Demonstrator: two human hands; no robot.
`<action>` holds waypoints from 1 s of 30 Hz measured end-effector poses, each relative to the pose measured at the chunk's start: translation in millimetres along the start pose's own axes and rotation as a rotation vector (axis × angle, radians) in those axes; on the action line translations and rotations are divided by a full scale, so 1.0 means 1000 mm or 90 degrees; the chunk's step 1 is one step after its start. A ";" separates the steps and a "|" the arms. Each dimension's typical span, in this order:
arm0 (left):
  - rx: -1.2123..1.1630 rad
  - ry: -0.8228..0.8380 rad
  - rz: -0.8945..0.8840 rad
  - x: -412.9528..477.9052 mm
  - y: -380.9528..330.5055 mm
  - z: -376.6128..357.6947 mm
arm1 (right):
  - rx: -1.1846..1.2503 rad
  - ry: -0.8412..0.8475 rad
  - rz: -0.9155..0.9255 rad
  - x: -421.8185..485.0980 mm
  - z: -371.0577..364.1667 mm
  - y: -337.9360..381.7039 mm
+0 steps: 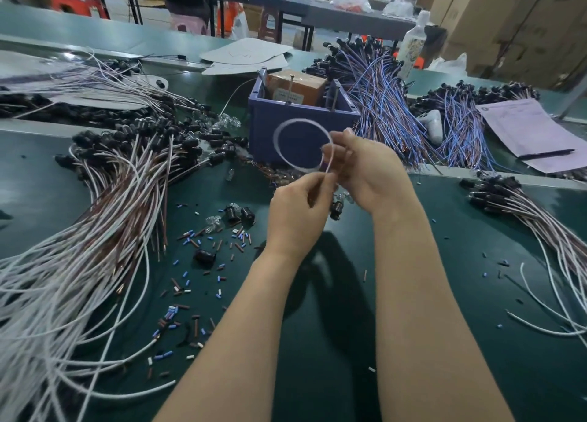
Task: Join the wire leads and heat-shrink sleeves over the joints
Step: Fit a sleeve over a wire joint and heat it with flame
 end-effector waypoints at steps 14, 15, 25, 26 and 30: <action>-0.119 -0.017 0.233 -0.007 0.033 -0.003 | -0.554 -0.051 0.129 0.005 -0.006 -0.003; -0.101 -0.018 0.223 -0.006 0.033 -0.002 | -0.618 -0.058 0.125 0.006 -0.005 -0.003; 0.084 -0.108 0.122 0.001 0.014 0.016 | -0.654 -0.130 0.176 0.005 -0.002 0.008; 0.091 -0.115 0.111 0.004 0.010 0.018 | -0.660 -0.130 0.175 0.005 -0.002 0.008; -0.038 -0.127 0.177 0.024 0.007 0.018 | -0.745 -0.086 0.144 0.005 -0.010 0.002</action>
Point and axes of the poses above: each hand's wrist, its own x-axis towards the middle knuckle, its own z-axis out of the back of the hand, y = z × x, the point moved 7 cm from there along x, towards the middle knuckle, and after that the axes turned 14 degrees about -z, right-handed, at the moved point
